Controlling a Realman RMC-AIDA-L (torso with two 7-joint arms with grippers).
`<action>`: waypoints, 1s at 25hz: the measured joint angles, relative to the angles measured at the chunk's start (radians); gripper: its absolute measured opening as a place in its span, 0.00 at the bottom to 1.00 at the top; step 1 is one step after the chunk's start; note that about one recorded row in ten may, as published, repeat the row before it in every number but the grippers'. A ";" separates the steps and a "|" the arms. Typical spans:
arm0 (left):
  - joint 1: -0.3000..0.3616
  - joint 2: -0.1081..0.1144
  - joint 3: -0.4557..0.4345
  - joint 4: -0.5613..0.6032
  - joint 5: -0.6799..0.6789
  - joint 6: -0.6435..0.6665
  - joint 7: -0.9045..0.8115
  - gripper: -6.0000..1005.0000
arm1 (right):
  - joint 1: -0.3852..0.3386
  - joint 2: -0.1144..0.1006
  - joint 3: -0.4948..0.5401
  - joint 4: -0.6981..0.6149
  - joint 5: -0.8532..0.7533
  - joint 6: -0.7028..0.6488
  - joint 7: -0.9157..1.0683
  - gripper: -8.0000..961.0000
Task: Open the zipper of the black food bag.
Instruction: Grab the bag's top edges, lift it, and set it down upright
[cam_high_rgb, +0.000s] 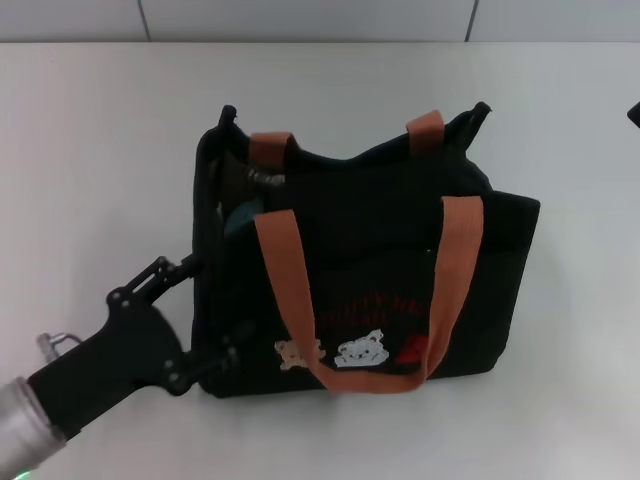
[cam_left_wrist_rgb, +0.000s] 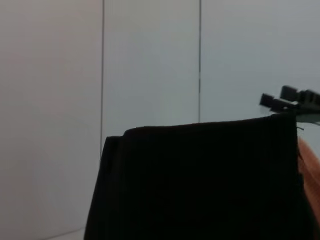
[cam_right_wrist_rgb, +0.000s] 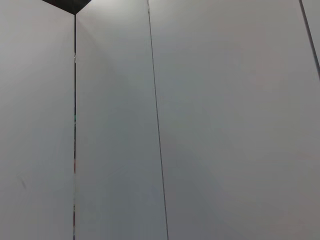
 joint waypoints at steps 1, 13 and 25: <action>-0.020 -0.001 -0.007 -0.024 -0.001 -0.023 0.016 0.83 | 0.000 0.000 0.000 0.000 -0.001 0.000 0.000 0.77; -0.046 -0.003 -0.049 -0.100 -0.007 -0.041 0.167 0.76 | -0.002 0.002 0.000 -0.002 0.000 -0.001 0.000 0.77; -0.048 -0.005 -0.063 -0.106 -0.012 -0.039 0.192 0.40 | -0.002 0.002 0.000 -0.003 0.000 -0.014 0.000 0.77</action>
